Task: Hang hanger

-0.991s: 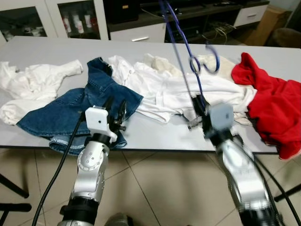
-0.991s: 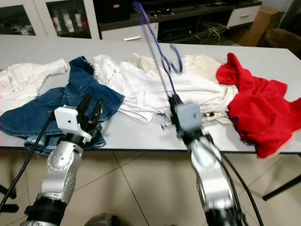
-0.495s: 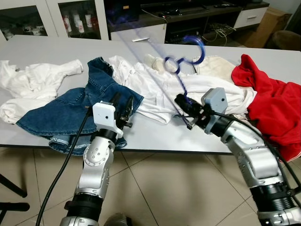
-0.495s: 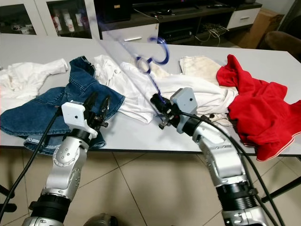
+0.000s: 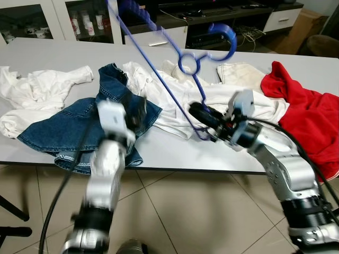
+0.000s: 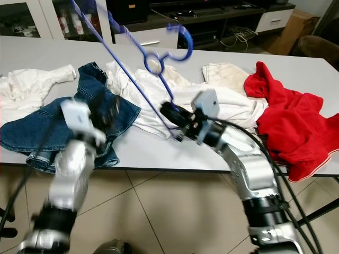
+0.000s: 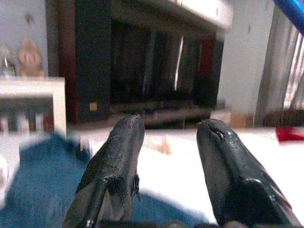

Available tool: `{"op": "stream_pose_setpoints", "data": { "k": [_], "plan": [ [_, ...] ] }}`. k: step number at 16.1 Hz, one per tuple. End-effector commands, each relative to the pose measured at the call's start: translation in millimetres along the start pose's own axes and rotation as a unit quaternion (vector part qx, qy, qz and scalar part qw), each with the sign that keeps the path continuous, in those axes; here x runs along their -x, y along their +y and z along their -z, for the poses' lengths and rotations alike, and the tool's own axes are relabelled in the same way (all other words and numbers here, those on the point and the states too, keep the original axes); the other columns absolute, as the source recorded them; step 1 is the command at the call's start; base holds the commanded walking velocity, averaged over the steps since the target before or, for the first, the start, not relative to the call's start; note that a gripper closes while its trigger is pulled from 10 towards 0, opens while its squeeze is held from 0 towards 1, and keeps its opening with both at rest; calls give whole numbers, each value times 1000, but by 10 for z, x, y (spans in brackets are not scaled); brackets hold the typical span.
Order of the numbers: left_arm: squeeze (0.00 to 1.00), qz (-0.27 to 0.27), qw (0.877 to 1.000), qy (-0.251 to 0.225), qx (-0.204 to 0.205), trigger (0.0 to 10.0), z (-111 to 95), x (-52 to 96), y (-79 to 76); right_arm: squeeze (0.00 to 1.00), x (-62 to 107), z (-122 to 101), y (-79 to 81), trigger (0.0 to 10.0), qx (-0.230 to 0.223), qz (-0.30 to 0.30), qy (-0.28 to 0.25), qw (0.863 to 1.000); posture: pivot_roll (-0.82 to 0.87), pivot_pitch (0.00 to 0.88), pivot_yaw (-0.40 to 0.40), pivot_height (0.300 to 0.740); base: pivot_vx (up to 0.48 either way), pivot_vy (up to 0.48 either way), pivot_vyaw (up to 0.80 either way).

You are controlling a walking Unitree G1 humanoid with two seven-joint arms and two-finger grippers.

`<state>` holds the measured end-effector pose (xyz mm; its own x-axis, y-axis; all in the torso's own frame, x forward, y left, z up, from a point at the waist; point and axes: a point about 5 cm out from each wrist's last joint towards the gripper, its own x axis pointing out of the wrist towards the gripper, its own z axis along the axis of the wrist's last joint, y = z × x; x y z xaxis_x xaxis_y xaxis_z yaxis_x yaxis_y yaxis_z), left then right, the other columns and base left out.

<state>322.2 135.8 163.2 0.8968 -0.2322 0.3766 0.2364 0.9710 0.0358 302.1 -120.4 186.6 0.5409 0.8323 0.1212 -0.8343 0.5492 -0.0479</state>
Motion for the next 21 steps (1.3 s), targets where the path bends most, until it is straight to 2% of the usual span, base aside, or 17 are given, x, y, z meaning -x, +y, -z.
{"op": "stream_pose_setpoints", "data": {
  "k": [1, 3, 4, 6, 9, 11, 13, 14, 17, 20, 21],
  "plan": [
    [0, -2, 1000, 0, 7, 10000, 5, -7, 6, 0, 19, -94, -37, 10000, 3, 2, -14, 1000, 129, 0, -41, 740, 0, 0, 0],
    [0, -1, 1000, 4, 5, 10000, 27, -7, 14, 0, 16, -43, -110, 10000, 27, 50, -9, 998, 122, 0, -37, 740, 0, 0, 0],
    [0, 2, 1000, 11, 5, 10000, 61, 19, 3, 0, 40, 31, -245, 10000, 22, 122, -4, 992, 118, 0, -35, 740, 0, 0, 0],
    [0, 4, 1000, 14, 6, 10000, 79, 28, -4, 0, 67, 50, -284, 10000, 10, 142, -7, 990, 117, 0, -31, 740, 0, 0, 0],
    [0, 11, 1000, 17, 0, 10000, 95, 22, -23, 0, 94, 97, -302, 10000, 27, 160, 4, 987, 115, 0, -27, 740, 0, 0, 0],
    [0, 24, 999, 27, -5, 10000, 124, 31, -37, 0, 150, 160, -380, 10000, 52, 198, 23, 979, 115, 0, -25, 740, 0, 0, 0],
    [0, 60, 996, 56, -22, 10000, 205, 153, -24, 0, 356, 229, -456, 10000, 96, 254, 46, 962, 112, 0, -18, 740, 0, 0, 0],
    [0, 71, 995, 64, -26, 10000, 224, 189, -20, 0, 399, 241, -452, 10000, 103, 260, 48, 959, 109, 0, -16, 740, 0, 0, 0],
    [0, 167, 980, 97, -50, 10000, 281, 402, -42, 0, 540, 290, -326, 10000, 134, 274, 42, 951, 98, 0, -6, 740, 0, 0, 0],
    [0, 187, 976, 92, -60, 10000, 222, 394, -31, 0, 524, 276, -165, 10000, 157, 270, 20, 950, 90, 0, -1, 740, 0, 0, 0],
    [0, 194, 976, 80, -64, 10000, 168, 350, -65, 0, 493, 285, 42, 10000, 165, 265, -2, 950, 83, 0, 0, 740, 0, 0, 0]
  ]
}}
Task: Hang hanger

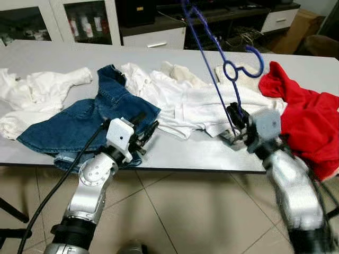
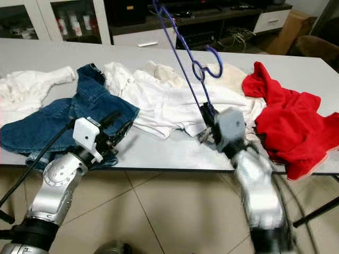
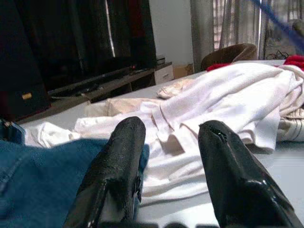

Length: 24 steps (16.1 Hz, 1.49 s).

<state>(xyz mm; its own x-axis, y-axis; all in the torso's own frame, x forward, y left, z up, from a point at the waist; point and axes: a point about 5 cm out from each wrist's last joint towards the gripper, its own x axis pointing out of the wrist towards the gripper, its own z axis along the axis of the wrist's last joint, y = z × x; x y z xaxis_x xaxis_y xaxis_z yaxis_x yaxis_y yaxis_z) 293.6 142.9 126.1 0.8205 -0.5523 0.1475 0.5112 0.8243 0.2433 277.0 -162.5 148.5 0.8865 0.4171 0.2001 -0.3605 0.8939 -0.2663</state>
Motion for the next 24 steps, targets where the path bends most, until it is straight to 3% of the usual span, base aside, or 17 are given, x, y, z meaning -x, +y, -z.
{"op": "stream_pose_setpoints", "data": {
  "k": [1, 5, 8, 11, 17, 24],
  "plan": [
    [0, 17, 1000, -17, -8, 10000, -103, -76, -38, 0, 28, -61, 122, 10000, 6, -3, -19, 1000, 83, 0, 0, 740, 0, 0, 0],
    [0, 14, 1000, -25, 10, 10000, -114, -57, -189, 0, 167, -40, 294, 10000, -1, 32, -20, 999, 65, 0, 8, 740, 0, 0, 0],
    [0, 12, 1000, -21, 11, 10000, -101, -2, -252, 0, 243, -49, 275, 10000, 7, 45, -15, 999, 61, 0, 11, 740, 0, 0, 0],
    [0, -3, 1000, -13, -14, 10000, -96, 104, -216, 0, 338, -60, 202, 10000, 30, 59, -12, 998, 67, 0, 10, 740, 0, 0, 0],
    [0, -12, 1000, -15, -9, 10000, -112, 116, -296, 0, 241, -53, 238, 10000, 22, 62, -14, 998, 80, 0, 11, 740, 0, 0, 0],
    [0, -20, 1000, -10, -16, 10000, -110, 107, -263, 0, 189, -42, 235, 10000, 13, 71, -16, 997, 83, 0, 16, 740, 0, 0, 0]
  ]
}}
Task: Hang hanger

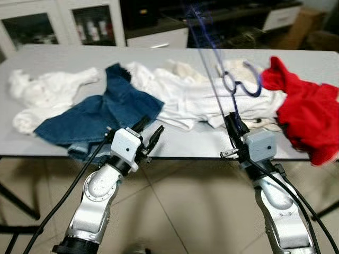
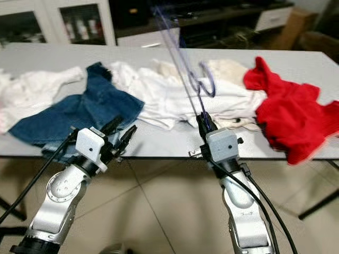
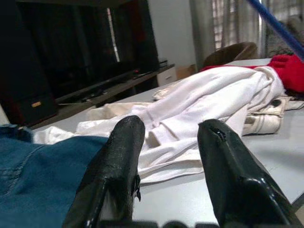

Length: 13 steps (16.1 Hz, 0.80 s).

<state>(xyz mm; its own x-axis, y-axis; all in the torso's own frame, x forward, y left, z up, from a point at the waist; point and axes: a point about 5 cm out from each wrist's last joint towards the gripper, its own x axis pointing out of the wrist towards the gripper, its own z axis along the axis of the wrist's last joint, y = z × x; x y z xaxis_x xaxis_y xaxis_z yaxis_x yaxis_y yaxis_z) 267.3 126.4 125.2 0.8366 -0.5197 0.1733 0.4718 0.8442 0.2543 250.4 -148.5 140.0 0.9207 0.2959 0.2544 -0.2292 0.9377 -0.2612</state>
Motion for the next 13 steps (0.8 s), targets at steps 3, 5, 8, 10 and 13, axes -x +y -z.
{"op": "stream_pose_setpoints", "data": {
  "k": [3, 5, 8, 10, 13],
  "plan": [
    [0, -2, 1000, 0, -15, 10000, -22, -20, 7, 0, -9, -17, -4, 10000, -1, 4, -6, 1000, 81, 0, 18, 740, 0, 0, 0],
    [0, -1, 1000, 0, -18, 10000, -19, -31, -2, 0, -19, -14, 2, 10000, 0, 4, -6, 1000, 80, 0, 19, 740, 0, 0, 0],
    [0, 0, 1000, -2, -19, 10000, -24, -53, -5, 0, -42, -15, 3, 10000, 2, 2, -8, 1000, 80, 0, 19, 740, 0, -313, 0],
    [0, -1, 1000, -3, -20, 10000, -25, -68, 3, 0, -61, -15, 2, 10000, 3, 1, -9, 1000, 80, 0, 18, 740, 0, -358, 0],
    [0, -2, 1000, -4, -20, 10000, -26, -81, -6, 0, -75, -16, 1, 10000, 2, 0, -10, 1000, 81, 0, 17, 740, 0, -389, 0]
  ]
}}
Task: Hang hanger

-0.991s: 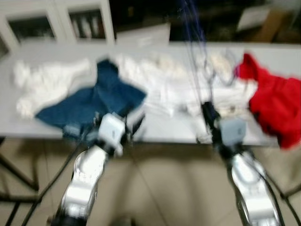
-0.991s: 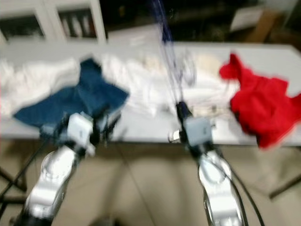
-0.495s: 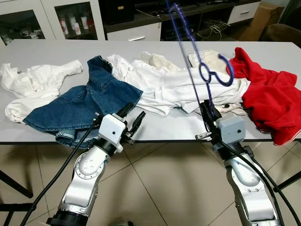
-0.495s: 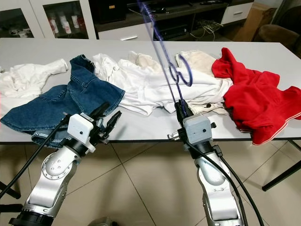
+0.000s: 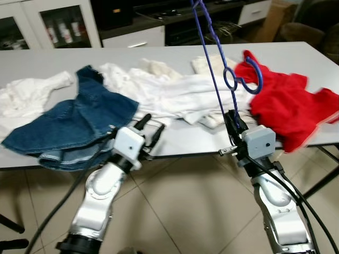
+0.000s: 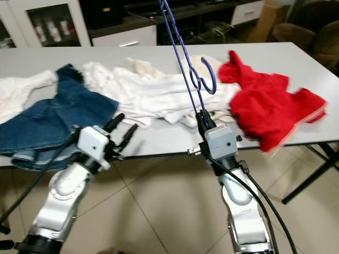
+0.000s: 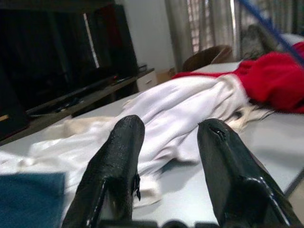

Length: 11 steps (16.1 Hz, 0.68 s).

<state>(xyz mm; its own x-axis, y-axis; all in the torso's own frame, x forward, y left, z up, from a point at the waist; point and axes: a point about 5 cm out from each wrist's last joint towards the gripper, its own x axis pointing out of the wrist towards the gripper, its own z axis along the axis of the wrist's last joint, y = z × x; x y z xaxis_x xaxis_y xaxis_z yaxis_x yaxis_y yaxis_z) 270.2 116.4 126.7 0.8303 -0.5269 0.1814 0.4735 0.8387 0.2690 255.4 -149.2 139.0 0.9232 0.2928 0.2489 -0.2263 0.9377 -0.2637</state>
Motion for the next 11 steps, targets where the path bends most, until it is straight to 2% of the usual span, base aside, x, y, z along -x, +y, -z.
{"op": "stream_pose_setpoints", "data": {
  "k": [1, 11],
  "plan": [
    [0, -6, 1000, 1, -13, 10000, -7, -2, 61, 0, -36, -42, 16, 10000, 0, -1, -14, 1000, 81, 0, 17, 740, 0, -394, 0],
    [0, -6, 1000, 0, -11, 10000, -2, -22, 53, 0, -57, -32, 32, 10000, -5, -4, -12, 1000, 83, 0, 16, 740, 0, -393, 0]
  ]
}}
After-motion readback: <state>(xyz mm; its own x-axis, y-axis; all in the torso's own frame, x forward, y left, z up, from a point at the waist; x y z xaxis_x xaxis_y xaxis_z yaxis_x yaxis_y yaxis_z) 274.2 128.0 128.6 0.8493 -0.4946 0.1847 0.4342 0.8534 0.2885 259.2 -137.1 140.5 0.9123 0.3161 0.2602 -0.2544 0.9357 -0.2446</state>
